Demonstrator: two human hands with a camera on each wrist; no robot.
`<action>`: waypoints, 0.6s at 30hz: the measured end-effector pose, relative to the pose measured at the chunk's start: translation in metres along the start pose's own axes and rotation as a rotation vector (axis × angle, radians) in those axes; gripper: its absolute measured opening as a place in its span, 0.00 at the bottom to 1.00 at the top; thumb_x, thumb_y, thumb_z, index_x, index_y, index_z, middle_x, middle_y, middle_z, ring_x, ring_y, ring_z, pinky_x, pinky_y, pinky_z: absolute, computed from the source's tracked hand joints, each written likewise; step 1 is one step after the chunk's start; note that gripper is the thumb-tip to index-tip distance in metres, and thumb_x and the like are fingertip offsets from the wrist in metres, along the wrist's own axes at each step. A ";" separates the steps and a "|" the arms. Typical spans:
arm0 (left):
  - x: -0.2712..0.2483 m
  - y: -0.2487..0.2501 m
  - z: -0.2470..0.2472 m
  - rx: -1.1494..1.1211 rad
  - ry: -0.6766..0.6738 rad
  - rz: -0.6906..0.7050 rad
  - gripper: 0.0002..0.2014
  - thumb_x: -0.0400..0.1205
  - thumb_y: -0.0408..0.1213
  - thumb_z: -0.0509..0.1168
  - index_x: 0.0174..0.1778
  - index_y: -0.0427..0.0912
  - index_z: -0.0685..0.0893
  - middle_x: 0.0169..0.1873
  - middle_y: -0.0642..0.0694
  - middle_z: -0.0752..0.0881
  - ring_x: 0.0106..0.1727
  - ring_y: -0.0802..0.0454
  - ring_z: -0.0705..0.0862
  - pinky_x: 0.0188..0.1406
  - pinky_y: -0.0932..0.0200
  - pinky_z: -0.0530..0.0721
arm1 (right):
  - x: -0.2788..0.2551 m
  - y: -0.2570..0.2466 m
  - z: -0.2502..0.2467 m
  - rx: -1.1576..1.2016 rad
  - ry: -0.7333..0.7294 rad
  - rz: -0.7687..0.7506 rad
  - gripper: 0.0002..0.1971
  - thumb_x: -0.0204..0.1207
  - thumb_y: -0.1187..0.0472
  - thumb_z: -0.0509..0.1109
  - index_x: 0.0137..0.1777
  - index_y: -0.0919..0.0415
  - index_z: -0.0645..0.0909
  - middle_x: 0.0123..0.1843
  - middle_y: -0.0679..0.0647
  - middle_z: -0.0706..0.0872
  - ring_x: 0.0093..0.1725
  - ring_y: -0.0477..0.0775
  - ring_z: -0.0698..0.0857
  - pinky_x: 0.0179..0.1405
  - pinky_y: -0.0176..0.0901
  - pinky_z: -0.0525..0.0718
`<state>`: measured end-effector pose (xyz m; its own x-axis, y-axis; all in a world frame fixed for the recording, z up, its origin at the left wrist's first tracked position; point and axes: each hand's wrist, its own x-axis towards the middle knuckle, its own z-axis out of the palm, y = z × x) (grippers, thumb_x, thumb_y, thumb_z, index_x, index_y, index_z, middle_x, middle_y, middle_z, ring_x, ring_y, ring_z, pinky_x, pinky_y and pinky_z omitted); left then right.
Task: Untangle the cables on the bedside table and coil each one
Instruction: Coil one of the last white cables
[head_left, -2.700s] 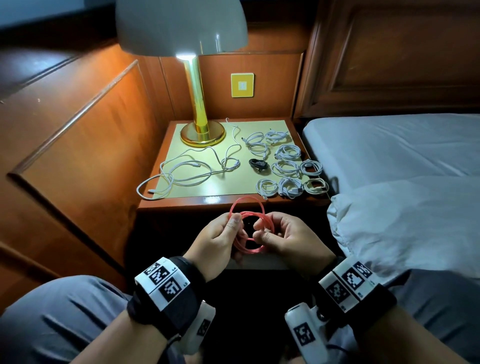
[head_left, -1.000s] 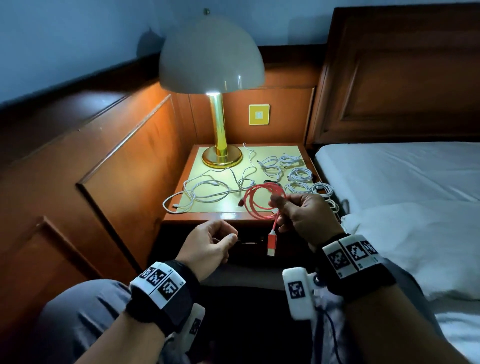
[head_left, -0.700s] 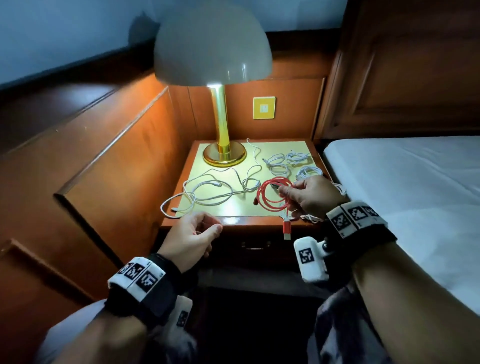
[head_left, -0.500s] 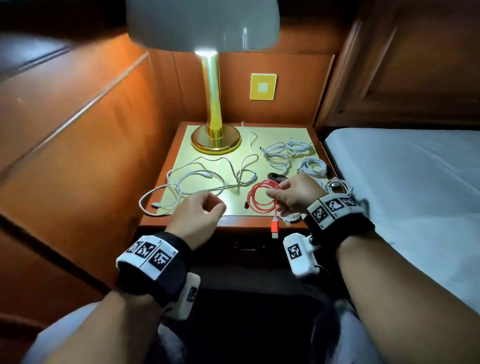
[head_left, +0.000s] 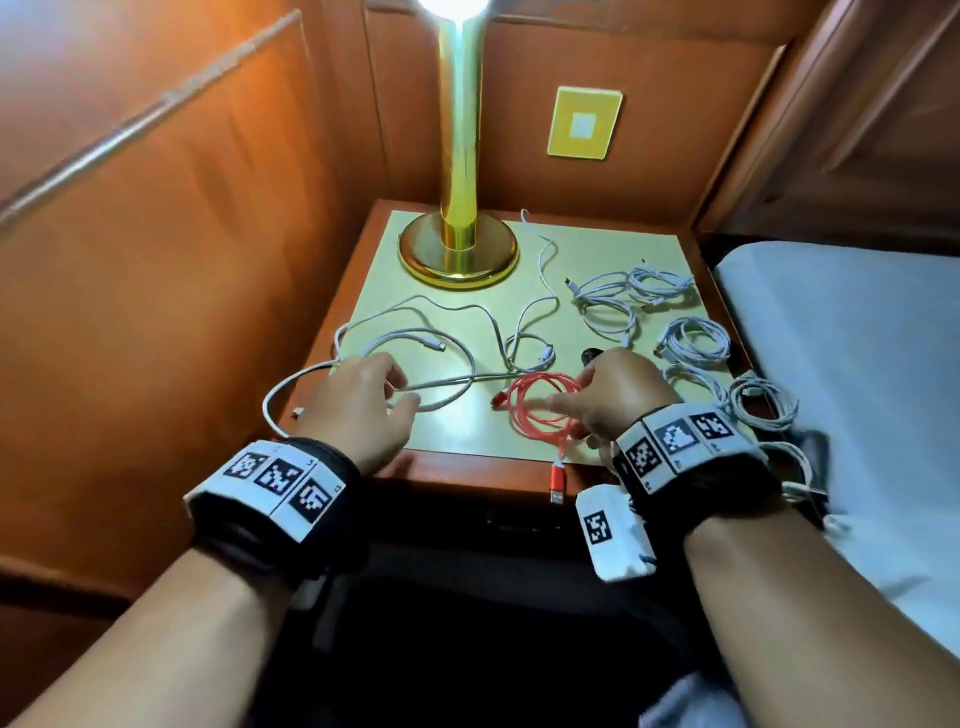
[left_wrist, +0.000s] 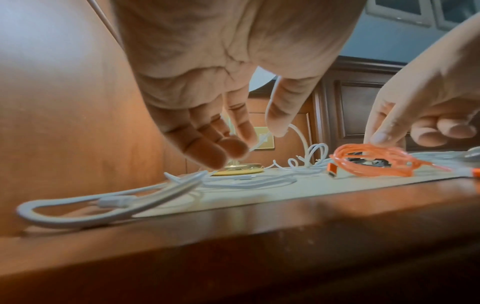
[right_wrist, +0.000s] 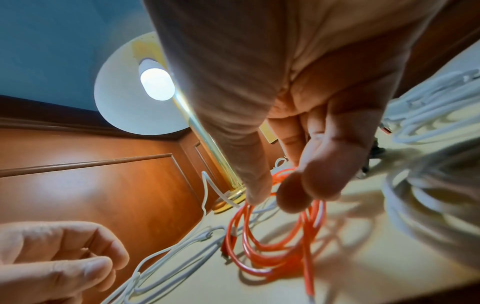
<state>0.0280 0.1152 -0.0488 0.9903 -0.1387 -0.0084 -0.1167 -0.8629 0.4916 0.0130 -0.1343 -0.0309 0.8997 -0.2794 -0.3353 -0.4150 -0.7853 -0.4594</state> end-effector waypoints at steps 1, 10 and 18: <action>0.002 -0.003 -0.002 0.019 0.016 -0.013 0.07 0.81 0.47 0.69 0.50 0.49 0.81 0.50 0.46 0.84 0.53 0.44 0.83 0.54 0.50 0.81 | -0.001 -0.003 0.000 -0.020 0.040 -0.003 0.22 0.69 0.45 0.82 0.45 0.67 0.87 0.36 0.58 0.92 0.38 0.57 0.91 0.45 0.54 0.91; -0.003 -0.015 -0.021 0.061 -0.070 -0.188 0.18 0.80 0.54 0.70 0.59 0.49 0.78 0.58 0.43 0.81 0.56 0.42 0.82 0.56 0.50 0.81 | 0.005 -0.043 0.020 0.096 0.073 -0.214 0.32 0.79 0.43 0.71 0.80 0.51 0.69 0.61 0.55 0.85 0.58 0.55 0.86 0.57 0.43 0.77; -0.007 -0.028 -0.026 -0.004 -0.222 -0.209 0.24 0.78 0.55 0.72 0.65 0.49 0.76 0.64 0.42 0.80 0.62 0.45 0.82 0.63 0.52 0.80 | 0.027 -0.072 0.039 0.180 0.221 -0.382 0.09 0.85 0.57 0.66 0.54 0.57 0.87 0.49 0.54 0.89 0.54 0.58 0.86 0.46 0.39 0.73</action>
<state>0.0257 0.1526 -0.0401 0.9521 -0.0615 -0.2997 0.0886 -0.8821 0.4626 0.0616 -0.0640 -0.0388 0.9915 -0.1154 0.0597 -0.0480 -0.7520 -0.6574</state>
